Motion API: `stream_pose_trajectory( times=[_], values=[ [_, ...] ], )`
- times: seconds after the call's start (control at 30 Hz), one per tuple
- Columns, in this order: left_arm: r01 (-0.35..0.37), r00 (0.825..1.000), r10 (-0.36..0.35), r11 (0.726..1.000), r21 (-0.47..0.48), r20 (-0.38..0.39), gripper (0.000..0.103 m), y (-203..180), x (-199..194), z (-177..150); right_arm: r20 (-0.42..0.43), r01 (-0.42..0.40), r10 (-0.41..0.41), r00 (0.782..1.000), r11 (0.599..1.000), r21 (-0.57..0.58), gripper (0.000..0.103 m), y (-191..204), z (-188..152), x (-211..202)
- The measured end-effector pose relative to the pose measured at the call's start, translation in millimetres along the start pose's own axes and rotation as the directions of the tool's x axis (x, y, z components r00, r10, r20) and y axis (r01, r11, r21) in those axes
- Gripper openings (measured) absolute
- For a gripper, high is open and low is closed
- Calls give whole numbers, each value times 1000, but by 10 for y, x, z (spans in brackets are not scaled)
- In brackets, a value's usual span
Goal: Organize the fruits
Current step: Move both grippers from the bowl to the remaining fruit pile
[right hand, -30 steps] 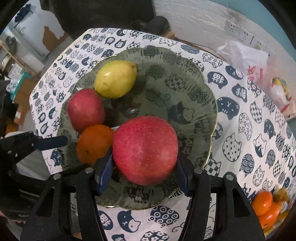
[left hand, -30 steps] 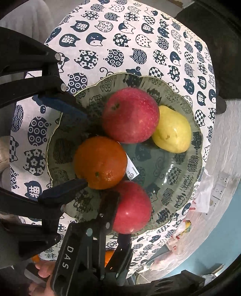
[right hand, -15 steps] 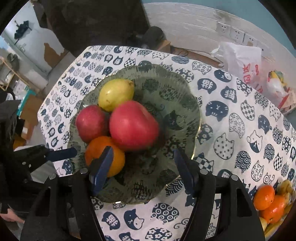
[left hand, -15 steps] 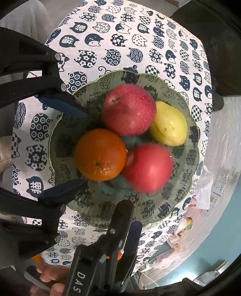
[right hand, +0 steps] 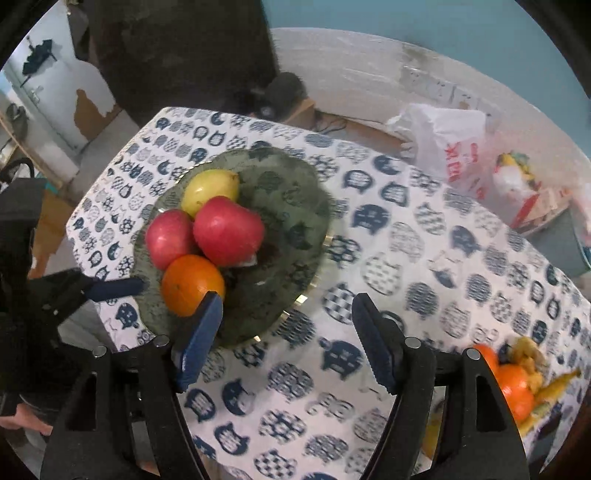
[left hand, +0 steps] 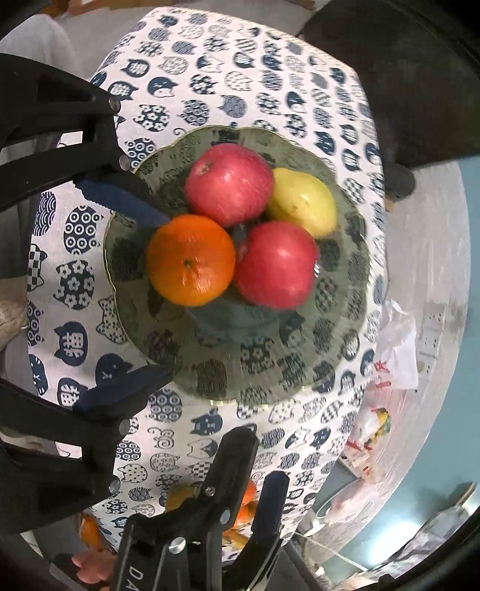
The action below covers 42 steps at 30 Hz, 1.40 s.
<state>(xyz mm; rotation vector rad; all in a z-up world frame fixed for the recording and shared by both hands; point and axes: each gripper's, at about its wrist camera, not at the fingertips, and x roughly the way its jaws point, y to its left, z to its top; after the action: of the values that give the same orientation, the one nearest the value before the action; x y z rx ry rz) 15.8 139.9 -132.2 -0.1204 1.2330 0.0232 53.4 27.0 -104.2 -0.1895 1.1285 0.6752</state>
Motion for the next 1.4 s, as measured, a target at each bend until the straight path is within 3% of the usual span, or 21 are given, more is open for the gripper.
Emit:
stream_pose_trajectory(
  times=[0.2, 0.57, 0.87, 1.13, 1.4],
  values=[
    [-21, 1000, 19, 996, 84, 23, 80, -316, -85, 26, 6, 80, -81, 997, 996, 37, 74, -267, -155, -259],
    [-24, 1000, 20, 973, 228, 23, 80, -1035, -83, 74, 25, 143, -149, 988, 976, 162, 74, -871, -531, -731],
    [17, 1000, -21, 946, 323, 9, 82, -1661, -63, 111, 23, 194, -206, 978, 946, 259, 74, -1405, -946, -1029],
    [98, 995, -88, 928, 360, -43, 86, -2125, 66, 142, -7, 236, -250, 968, 903, 360, 74, -1889, -1318, -1210],
    [142, 989, -115, 896, 422, -89, 87, -2509, 243, 131, -38, 262, -271, 962, 873, 411, 74, -2179, -1511, -1242]
  ],
)
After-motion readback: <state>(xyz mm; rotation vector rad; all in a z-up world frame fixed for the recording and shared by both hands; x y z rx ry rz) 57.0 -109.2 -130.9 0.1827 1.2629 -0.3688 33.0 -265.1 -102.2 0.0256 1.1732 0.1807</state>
